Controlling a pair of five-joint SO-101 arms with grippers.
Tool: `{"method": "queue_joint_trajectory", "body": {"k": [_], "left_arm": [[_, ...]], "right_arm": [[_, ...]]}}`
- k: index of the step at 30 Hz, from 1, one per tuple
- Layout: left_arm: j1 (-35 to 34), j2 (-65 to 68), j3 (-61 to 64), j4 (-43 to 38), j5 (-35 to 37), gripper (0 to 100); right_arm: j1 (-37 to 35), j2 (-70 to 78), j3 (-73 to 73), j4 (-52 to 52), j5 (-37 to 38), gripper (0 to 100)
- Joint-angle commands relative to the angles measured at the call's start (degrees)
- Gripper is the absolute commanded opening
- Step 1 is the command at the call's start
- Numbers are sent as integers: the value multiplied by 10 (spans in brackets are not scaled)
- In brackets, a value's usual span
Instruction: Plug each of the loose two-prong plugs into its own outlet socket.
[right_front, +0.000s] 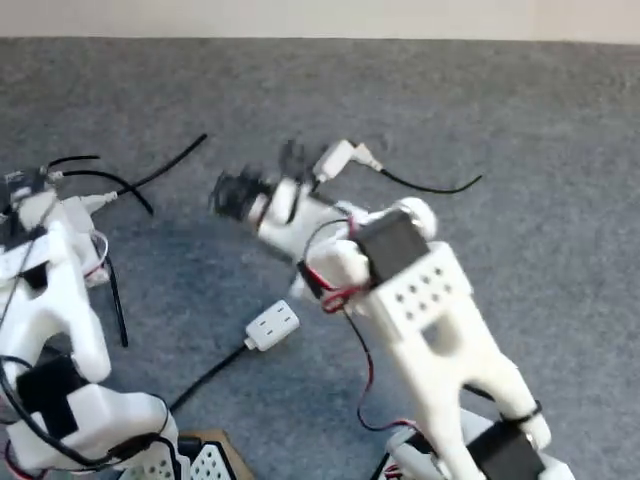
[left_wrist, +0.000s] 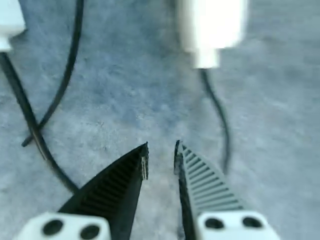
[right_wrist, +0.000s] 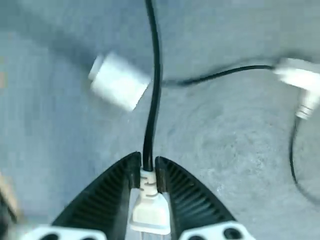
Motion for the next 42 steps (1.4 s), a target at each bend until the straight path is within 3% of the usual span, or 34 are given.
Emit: {"method": "queue_joint_trajectory", "body": {"k": [1,7,13,18,22,31,42], "left_arm": [[33,-100,-71,87,37,115],[67,-379,-13,130,40,116],[173,-649,182,128,52,146],[275,-842,260,133,161,277],[381,-952,269,179,240,284],[570,-985,335,169,225,289],[565,-983,418,70,227,288]], "right_arm": [[13,-43,-20,-73,-169,6],[13,-125,102,-235,-287,6],[13,-230,310,-402,-298,5],[14,-248,394,-458,-297,5],[14,-248,400,-476,-297,5],[14,-248,395,-474,-298,5],[4,-220,381,-456,-322,5]]}}
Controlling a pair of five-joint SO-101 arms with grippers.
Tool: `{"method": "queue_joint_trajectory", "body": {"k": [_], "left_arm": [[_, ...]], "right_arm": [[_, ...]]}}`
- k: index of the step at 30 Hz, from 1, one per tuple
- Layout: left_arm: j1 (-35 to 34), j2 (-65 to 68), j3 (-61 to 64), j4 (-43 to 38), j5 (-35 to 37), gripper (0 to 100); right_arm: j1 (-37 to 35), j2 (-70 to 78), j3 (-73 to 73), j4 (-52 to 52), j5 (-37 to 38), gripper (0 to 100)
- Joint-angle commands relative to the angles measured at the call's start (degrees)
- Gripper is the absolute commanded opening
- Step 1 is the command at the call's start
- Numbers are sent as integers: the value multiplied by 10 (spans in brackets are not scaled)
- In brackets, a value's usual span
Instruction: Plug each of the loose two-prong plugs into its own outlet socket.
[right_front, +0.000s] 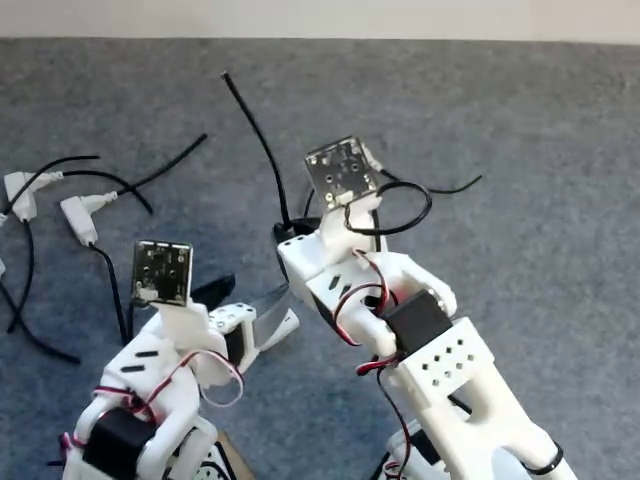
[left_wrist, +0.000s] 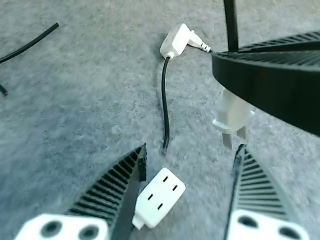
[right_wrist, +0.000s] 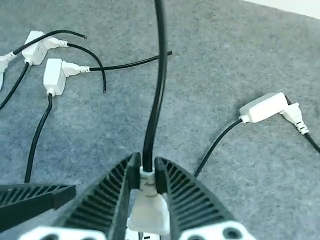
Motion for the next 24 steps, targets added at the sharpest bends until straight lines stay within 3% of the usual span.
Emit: {"method": "queue_joint_trajectory", "body": {"k": [1,6,14,24], "left_arm": [[-15,1,32,-59,-2,287],[-71,2,73,-115,-2,285],[-76,2,79,-115,-4,285],[-113,1,92,-117,-3,285]], "right_arm": [[-9,19,-37,22,-9,5],[-37,81,-139,124,-8,5],[-40,128,-222,257,31,5],[13,135,-196,284,89,5]]}}
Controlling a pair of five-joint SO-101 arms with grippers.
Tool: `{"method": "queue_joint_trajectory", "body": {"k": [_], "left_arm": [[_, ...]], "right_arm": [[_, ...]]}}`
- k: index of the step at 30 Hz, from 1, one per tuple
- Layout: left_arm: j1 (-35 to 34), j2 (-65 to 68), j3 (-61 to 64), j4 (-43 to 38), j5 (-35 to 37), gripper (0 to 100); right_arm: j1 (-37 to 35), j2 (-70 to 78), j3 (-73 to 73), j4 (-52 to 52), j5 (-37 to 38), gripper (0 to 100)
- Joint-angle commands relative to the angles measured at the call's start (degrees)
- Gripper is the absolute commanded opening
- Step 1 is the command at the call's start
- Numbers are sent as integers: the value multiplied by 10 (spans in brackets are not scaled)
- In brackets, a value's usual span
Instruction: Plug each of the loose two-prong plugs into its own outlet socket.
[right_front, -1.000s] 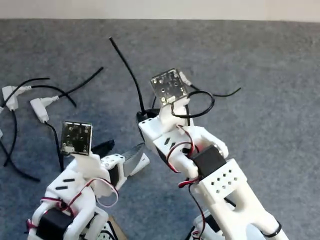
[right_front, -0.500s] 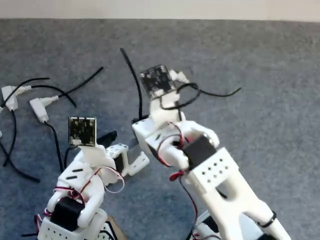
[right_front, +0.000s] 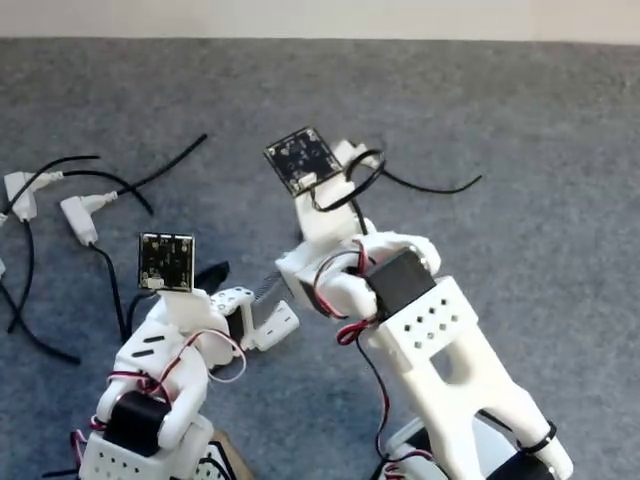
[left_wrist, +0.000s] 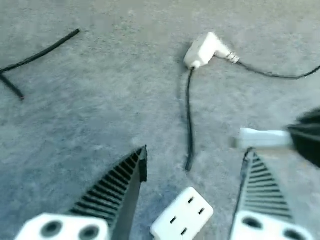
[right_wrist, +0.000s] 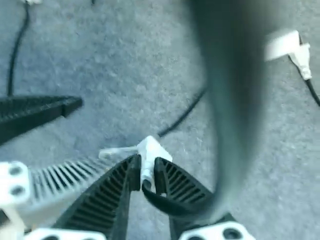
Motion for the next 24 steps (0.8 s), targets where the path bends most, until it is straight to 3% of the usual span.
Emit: {"method": "queue_joint_trajectory", "body": {"k": [1,8,13,17,21,24], "left_arm": [[-13,-1,-1,-16,-2,285],[-26,-5,-3,-15,-2,284],[-176,-3,-1,-32,25,284],[-249,-2,-2,-36,43,284],[-262,-1,0,-38,44,284],[-262,-1,0,-38,44,284]], "right_arm": [[22,-2,8,0,22,5],[26,-2,37,-13,18,5],[32,-2,76,-79,-59,5],[31,-3,153,-183,-91,5],[26,-3,244,-287,-106,5],[-2,-9,284,-309,-115,5]]}}
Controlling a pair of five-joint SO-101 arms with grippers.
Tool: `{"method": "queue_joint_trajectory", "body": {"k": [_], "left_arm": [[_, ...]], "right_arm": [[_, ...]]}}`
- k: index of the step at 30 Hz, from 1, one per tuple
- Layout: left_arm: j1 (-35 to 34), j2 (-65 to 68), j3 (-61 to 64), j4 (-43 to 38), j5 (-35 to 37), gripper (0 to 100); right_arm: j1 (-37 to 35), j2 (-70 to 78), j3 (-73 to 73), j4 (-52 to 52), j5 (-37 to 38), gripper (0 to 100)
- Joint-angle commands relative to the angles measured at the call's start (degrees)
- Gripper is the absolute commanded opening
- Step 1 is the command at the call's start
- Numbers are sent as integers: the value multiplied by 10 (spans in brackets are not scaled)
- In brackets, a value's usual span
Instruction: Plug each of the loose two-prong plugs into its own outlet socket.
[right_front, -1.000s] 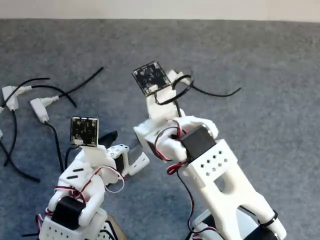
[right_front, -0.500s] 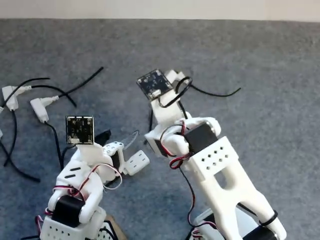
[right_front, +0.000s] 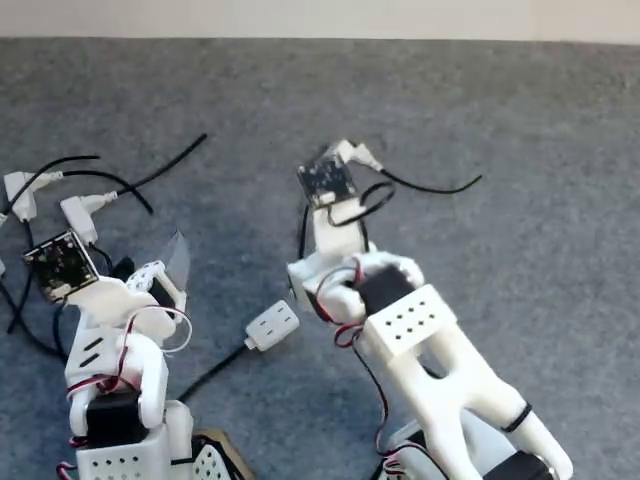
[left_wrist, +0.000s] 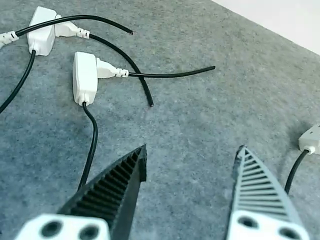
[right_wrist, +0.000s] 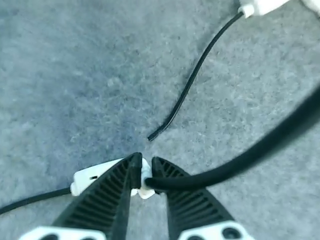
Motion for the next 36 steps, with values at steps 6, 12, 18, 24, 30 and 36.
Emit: {"method": "queue_joint_trajectory", "body": {"k": [6,12,18,24,30,36], "left_arm": [[14,-1,0,-10,4,284],[17,-1,0,-10,4,284],[17,-1,0,-10,4,284],[18,-1,0,-10,4,284],[18,-1,0,-10,4,284],[18,-1,0,-10,4,284]], "right_arm": [[-39,-11,-6,-32,-13,5],[-30,-9,-22,-31,-6,5],[-29,-4,-19,-51,-4,5],[-30,-4,-19,-51,11,5],[-31,0,-7,-59,11,5],[-34,47,2,-77,11,5]]}}
